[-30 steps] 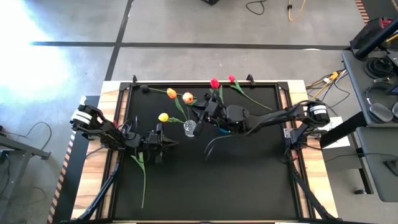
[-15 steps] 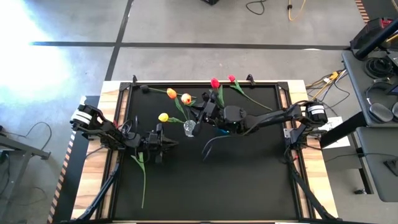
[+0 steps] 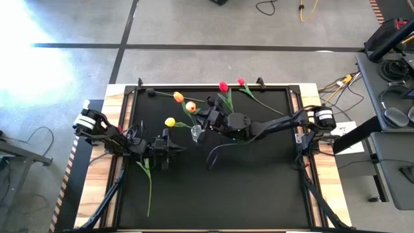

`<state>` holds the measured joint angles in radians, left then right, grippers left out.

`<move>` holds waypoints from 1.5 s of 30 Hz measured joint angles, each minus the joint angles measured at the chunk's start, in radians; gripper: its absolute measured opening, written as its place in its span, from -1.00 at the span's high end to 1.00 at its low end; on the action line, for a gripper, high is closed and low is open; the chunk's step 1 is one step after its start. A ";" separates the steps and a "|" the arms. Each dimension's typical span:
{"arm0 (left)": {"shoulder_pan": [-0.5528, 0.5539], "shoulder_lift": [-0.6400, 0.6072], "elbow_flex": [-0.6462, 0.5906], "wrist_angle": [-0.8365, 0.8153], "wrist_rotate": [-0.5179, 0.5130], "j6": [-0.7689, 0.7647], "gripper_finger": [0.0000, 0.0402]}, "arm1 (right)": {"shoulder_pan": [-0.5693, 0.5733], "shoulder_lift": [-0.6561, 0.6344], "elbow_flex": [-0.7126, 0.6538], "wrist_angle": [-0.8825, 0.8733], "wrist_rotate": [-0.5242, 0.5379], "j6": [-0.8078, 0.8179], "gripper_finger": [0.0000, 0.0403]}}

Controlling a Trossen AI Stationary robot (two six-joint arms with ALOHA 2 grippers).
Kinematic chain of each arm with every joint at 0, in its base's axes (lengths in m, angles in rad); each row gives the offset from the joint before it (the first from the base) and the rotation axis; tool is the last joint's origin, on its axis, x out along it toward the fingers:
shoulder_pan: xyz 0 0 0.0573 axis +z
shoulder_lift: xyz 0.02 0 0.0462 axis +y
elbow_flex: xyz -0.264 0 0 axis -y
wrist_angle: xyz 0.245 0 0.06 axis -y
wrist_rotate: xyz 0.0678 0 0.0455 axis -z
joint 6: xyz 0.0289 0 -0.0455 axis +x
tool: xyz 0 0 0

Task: Sort flowers into vase by color
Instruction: Put the orange flower into the transparent vase

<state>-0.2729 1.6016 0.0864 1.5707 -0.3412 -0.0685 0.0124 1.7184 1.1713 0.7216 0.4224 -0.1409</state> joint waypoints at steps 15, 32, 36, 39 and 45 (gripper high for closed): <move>0.000 0.000 0.003 0.000 0.000 0.000 1.00 | 0.003 -0.007 0.000 -0.158 0.051 0.070 0.36; 0.000 0.000 0.003 -0.001 0.000 0.000 1.00 | 0.044 -0.140 -0.001 -0.429 0.050 0.123 0.11; 0.000 0.000 0.003 -0.001 0.000 0.000 1.00 | 0.053 -0.162 -0.001 -0.471 0.049 0.123 0.13; 0.000 0.000 0.003 -0.001 0.000 0.000 1.00 | 0.053 -0.169 -0.001 -0.484 0.049 0.132 0.14; 0.000 0.000 0.003 0.000 0.000 0.000 1.00 | 0.053 -0.135 -0.001 -0.462 0.049 0.142 0.07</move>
<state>-0.2733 1.6012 0.0895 1.5703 -0.3408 -0.0689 0.0650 1.5838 1.1706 0.2595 0.4709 0.0013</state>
